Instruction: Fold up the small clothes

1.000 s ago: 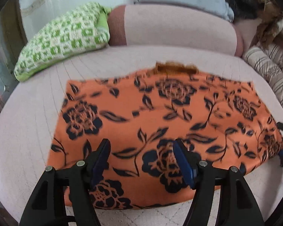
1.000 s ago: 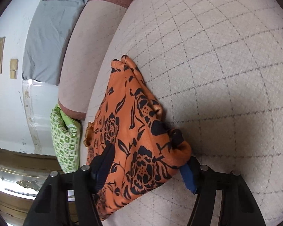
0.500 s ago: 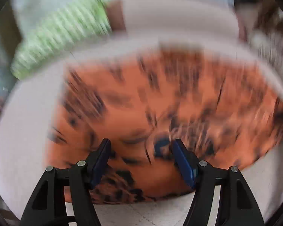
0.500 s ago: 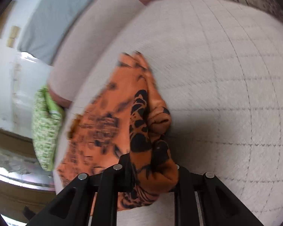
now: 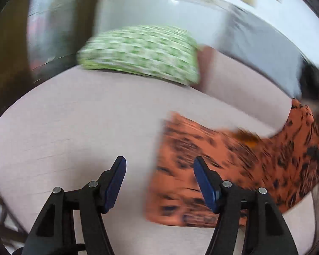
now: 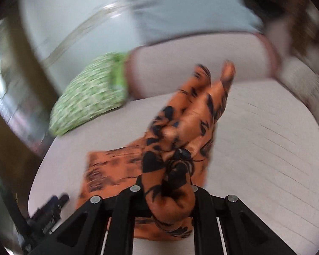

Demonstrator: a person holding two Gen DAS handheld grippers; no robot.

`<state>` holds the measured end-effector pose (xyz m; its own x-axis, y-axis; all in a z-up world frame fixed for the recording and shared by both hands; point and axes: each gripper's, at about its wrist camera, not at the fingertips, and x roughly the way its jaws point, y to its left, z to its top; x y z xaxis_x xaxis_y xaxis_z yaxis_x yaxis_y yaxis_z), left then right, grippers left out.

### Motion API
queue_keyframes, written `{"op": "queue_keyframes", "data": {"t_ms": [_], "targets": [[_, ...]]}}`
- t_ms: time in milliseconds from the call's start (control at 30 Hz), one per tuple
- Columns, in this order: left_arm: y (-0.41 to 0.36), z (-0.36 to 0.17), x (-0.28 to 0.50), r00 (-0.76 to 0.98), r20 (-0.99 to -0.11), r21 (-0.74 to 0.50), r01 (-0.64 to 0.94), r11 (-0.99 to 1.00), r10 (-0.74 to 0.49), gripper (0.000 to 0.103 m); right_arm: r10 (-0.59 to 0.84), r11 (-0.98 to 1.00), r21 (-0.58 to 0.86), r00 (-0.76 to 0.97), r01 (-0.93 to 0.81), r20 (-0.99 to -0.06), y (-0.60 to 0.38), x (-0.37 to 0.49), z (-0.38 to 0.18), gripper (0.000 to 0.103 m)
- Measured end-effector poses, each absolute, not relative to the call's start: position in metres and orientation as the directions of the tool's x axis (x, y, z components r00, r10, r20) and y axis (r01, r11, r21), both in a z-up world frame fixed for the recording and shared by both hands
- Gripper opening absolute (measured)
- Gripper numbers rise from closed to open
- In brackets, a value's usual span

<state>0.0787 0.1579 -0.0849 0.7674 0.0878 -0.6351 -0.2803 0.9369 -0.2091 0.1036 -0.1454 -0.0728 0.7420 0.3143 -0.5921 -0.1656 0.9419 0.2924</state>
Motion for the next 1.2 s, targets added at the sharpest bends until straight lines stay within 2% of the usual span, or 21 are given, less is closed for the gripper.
{"op": "queue_keyframes", "data": {"t_ms": [100,233,333,500,600,633,700,733,800,833,867,900,1000,1067,1200], "targets": [[0.192,-0.100,0.071,0.725,-0.671,-0.208,-0.384,0.900,0.154,0.066,0.352,0.935,0.271,0.678,-0.227,-0.645,-0.089,0.115,-0.099,0.013],[0.215,-0.120,0.074,0.676,-0.727,-0.263,-0.434,0.862,0.118,0.066,0.342,0.932,0.236,0.453,-0.275,-0.823,-0.029,0.145,-0.185,0.013],[0.221,-0.119,0.076,0.689,-0.717,-0.292,-0.429,0.855,0.101,0.067,0.355,0.931,0.260,0.466,-0.258,-0.811,-0.030,0.146,-0.174,0.013],[0.228,-0.116,0.073,0.710,-0.698,-0.338,-0.437,0.833,0.090,0.066,0.412,0.909,0.274,0.574,-0.315,-0.707,-0.024,0.137,-0.095,0.013],[0.232,-0.114,0.073,0.716,-0.691,-0.342,-0.442,0.829,0.097,0.067,0.453,0.890,0.300,0.585,-0.344,-0.672,-0.007,0.128,-0.087,0.013],[0.233,-0.116,0.074,0.712,-0.696,-0.346,-0.443,0.827,0.090,0.067,0.447,0.892,0.293,0.568,-0.345,-0.691,0.004,0.125,-0.100,0.016],[0.235,-0.119,0.076,0.707,-0.703,-0.351,-0.445,0.824,0.083,0.067,0.392,0.908,0.257,0.457,-0.330,-0.798,0.029,0.134,-0.149,0.023],[0.234,-0.120,0.076,0.704,-0.705,-0.350,-0.444,0.825,0.080,0.067,0.391,0.903,0.258,0.412,-0.342,-0.823,0.036,0.135,-0.168,0.031],[0.231,-0.121,0.076,0.704,-0.706,-0.343,-0.435,0.833,0.077,0.067,0.443,0.881,0.291,0.433,-0.373,-0.785,0.036,0.126,-0.180,0.036],[0.230,-0.121,0.076,0.707,-0.703,-0.341,-0.425,0.838,0.073,0.067,0.494,0.860,0.352,0.429,-0.370,-0.756,0.028,0.124,-0.177,0.043],[0.228,-0.120,0.076,0.712,-0.700,-0.347,-0.410,0.844,0.058,0.067,0.553,0.829,0.427,0.409,-0.362,-0.726,0.019,0.124,-0.173,0.059],[0.226,-0.121,0.077,0.715,-0.698,-0.359,-0.392,0.847,0.035,0.067,0.581,0.812,0.465,0.403,-0.353,-0.707,0.011,0.124,-0.168,0.064],[0.211,-0.119,0.080,0.726,-0.683,-0.411,-0.298,0.861,-0.075,0.067,0.585,0.810,0.484,0.487,-0.330,-0.648,-0.021,0.113,-0.148,0.066],[0.192,-0.117,0.083,0.724,-0.664,-0.457,-0.197,0.867,-0.186,0.067,0.554,0.828,0.483,0.554,-0.287,-0.621,-0.047,0.103,-0.141,0.073],[0.156,-0.120,0.090,0.675,-0.663,-0.512,-0.095,0.854,-0.322,0.067,0.529,0.833,0.507,0.582,-0.220,-0.617,-0.083,0.094,-0.150,0.074]]}}
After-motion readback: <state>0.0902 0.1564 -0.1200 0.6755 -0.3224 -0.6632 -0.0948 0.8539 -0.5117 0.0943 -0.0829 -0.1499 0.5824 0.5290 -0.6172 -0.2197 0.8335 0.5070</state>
